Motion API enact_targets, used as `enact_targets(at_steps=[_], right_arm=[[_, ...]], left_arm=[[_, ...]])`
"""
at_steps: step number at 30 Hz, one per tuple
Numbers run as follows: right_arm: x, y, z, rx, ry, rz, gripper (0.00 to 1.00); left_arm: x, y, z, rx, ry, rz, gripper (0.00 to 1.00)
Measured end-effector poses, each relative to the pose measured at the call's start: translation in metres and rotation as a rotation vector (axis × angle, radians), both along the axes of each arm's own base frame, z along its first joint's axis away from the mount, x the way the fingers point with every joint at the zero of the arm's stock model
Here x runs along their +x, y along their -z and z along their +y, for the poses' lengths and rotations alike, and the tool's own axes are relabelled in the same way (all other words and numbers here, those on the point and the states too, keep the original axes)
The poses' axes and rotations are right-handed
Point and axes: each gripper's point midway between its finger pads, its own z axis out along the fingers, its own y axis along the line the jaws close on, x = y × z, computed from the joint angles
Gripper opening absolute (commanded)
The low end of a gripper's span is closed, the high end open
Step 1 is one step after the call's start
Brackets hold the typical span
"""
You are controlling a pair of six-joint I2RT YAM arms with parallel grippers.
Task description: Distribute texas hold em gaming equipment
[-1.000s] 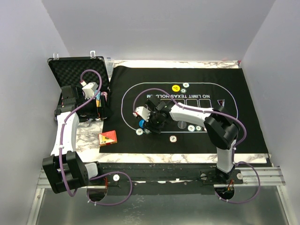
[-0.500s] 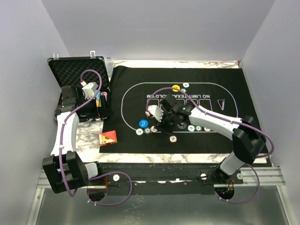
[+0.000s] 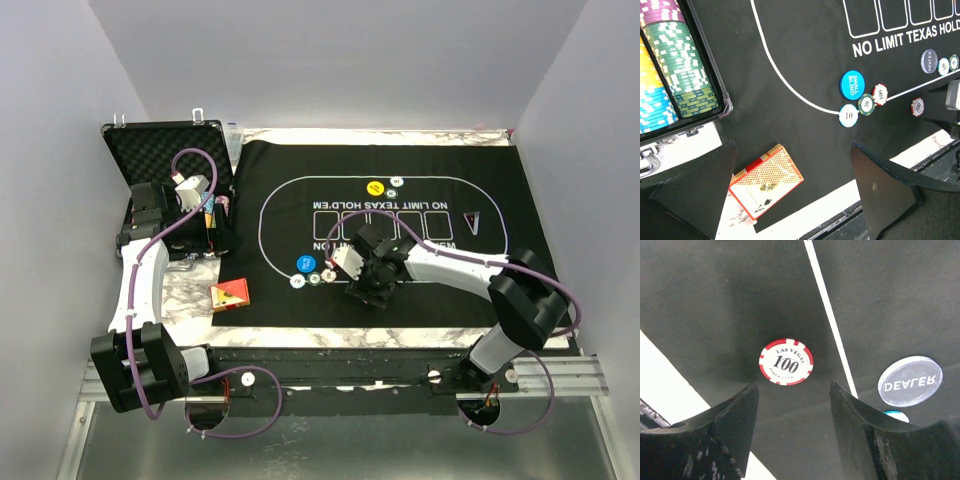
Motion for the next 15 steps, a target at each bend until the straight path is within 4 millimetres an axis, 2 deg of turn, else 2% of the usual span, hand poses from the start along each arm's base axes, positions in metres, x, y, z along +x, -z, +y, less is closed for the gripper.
enact_targets(at_steps=[5,15], right_arm=[[0.002,0.009,0.0,-0.02,0.001,0.01,0.63],[0.011,0.003,0.015,0.014,-0.005,0.001,0.62]], left_arm=[[0.0,0.0,0.0,0.0,0.0,0.0,0.99],[0.0,0.0,0.0,0.0,0.0,0.0,0.99]])
